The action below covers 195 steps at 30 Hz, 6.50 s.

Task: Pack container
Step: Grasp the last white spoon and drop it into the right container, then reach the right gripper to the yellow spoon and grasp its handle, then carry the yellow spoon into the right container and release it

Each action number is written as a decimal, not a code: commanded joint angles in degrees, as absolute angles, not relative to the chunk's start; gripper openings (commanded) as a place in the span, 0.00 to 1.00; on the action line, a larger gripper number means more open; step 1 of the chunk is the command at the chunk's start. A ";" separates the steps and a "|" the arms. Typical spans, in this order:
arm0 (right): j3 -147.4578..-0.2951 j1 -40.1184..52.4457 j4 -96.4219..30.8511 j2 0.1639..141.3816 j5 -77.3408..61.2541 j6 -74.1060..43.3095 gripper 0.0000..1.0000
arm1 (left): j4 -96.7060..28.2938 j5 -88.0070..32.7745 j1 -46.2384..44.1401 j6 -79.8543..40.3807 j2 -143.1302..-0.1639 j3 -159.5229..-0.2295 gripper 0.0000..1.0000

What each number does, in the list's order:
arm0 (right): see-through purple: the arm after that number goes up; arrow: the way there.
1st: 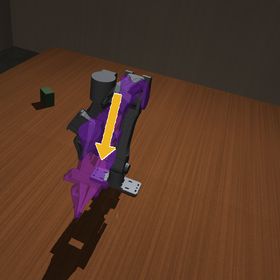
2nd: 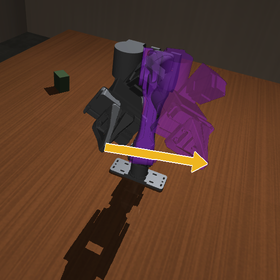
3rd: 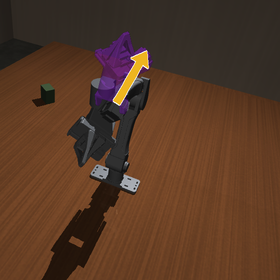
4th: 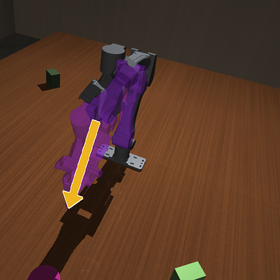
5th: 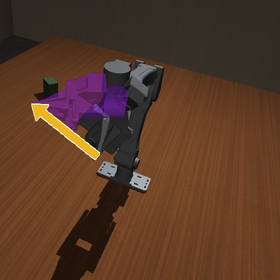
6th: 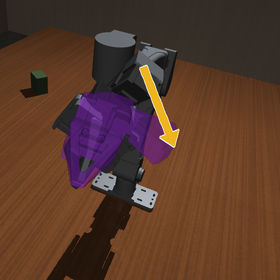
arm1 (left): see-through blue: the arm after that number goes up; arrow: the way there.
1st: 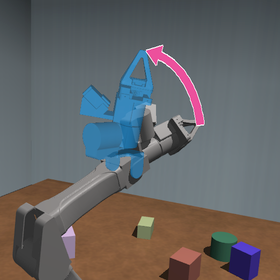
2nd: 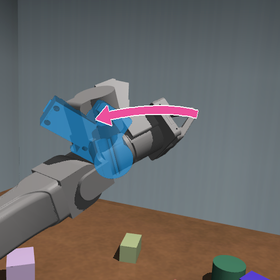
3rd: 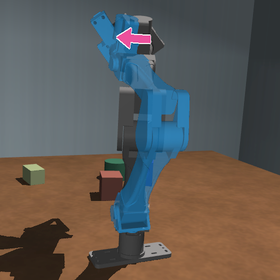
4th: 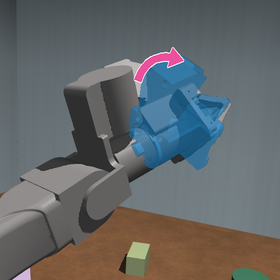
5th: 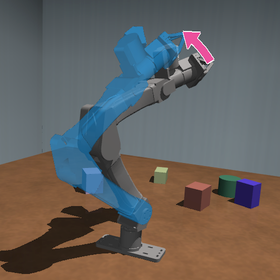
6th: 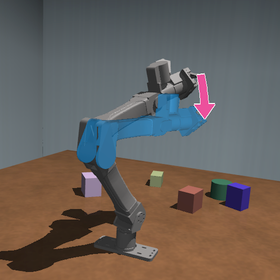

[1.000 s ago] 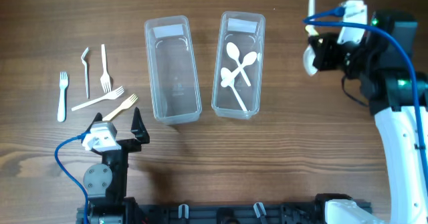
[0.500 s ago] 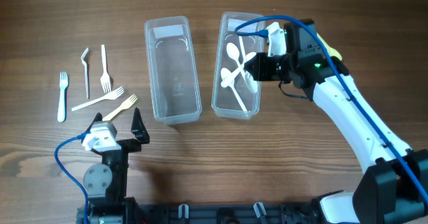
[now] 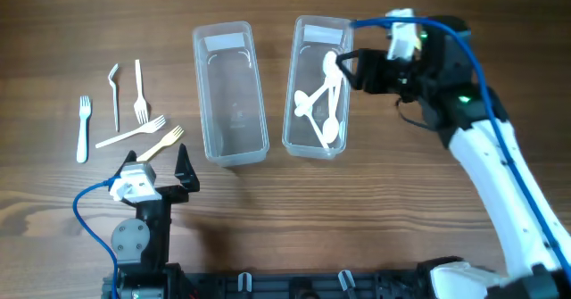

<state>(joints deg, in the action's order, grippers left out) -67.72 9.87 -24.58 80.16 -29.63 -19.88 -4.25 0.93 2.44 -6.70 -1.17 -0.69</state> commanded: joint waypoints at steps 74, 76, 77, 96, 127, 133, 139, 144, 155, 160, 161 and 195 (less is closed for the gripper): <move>-67.44 -17.02 -4.95 118.08 -10.61 -16.62 1.00 | -4.08 0.45 2.79 -6.61 -0.93 -0.36 1.00; -67.44 -16.99 -2.02 118.08 -10.66 -13.93 1.00 | -4.08 0.45 2.79 -6.61 -0.93 -0.36 1.00; -67.44 -16.95 -1.10 118.08 -11.11 -11.18 1.00 | -4.08 0.45 2.79 -6.61 -0.93 -0.36 1.00; -67.44 -16.45 -18.61 118.08 -29.87 17.82 0.99 | -4.08 0.45 2.81 -6.61 -0.91 -0.36 1.00; -67.44 -11.31 3.77 123.66 -11.20 26.79 0.67 | -4.08 0.47 2.79 -6.61 -0.93 -0.36 1.00; -67.44 -11.31 1.26 123.66 -11.46 21.98 0.15 | -4.08 0.45 2.79 -6.61 -0.93 -0.36 1.00; -67.44 -11.31 0.71 122.04 -12.08 14.28 0.04 | -4.08 0.45 2.79 -6.61 -0.93 -0.36 1.00; -67.44 -9.61 0.60 102.56 -17.06 5.74 0.04 | -4.08 0.45 2.79 -6.61 -0.93 -0.36 1.00; -67.42 11.11 -6.48 82.24 -18.04 -10.79 0.04 | -4.08 0.45 2.81 -6.61 -0.93 -0.36 1.00; -67.42 15.57 -7.70 97.01 -17.91 -21.02 0.04 | -4.08 0.45 2.79 -6.61 -0.93 -0.36 1.00; -67.42 15.57 -7.73 98.94 -18.15 -22.26 0.04 | -4.08 0.45 2.79 -6.61 -0.93 -0.36 1.00; -67.48 1.96 -20.62 72.34 20.32 13.47 1.00 | -4.08 0.45 2.79 -6.61 -0.93 -0.36 1.00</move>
